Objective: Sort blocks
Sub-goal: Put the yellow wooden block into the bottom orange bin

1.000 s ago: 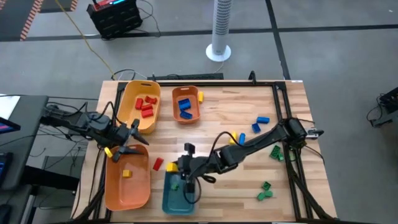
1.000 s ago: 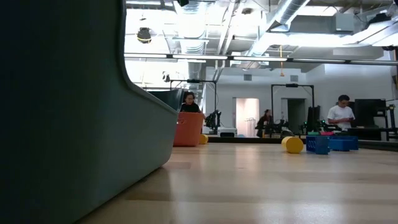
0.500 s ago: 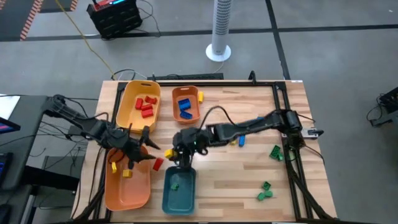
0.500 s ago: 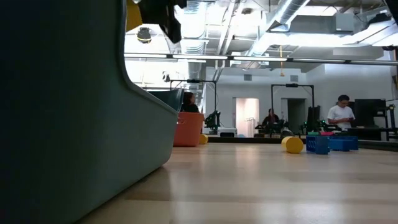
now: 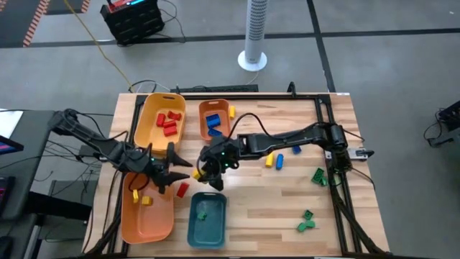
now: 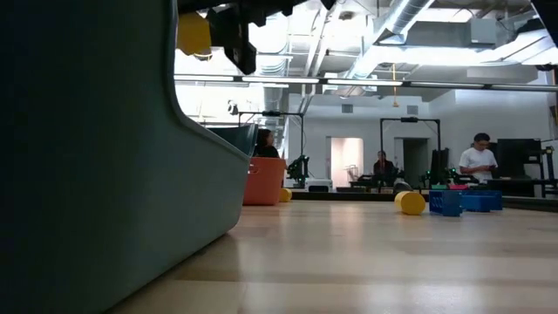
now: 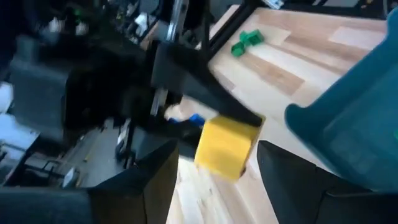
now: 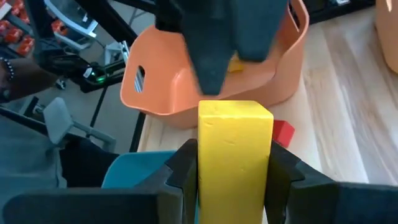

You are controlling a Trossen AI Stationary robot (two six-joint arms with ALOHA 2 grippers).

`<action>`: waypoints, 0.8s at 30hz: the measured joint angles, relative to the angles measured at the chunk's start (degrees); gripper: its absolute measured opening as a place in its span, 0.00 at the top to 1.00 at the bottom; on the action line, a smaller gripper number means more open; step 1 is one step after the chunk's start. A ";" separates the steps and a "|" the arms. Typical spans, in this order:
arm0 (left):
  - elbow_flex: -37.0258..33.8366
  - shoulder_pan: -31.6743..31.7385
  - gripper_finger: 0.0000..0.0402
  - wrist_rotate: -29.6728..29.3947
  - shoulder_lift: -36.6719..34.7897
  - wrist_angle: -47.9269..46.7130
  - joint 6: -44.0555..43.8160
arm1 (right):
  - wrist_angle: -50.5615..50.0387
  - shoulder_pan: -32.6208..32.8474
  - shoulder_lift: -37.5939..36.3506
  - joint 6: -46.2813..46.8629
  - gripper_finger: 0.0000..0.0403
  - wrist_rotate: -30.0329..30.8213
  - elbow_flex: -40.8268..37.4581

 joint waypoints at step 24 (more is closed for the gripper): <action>0.00 6.62 0.58 11.38 12.45 11.23 5.02 | 0.20 -0.88 0.00 2.39 0.59 -1.22 -0.07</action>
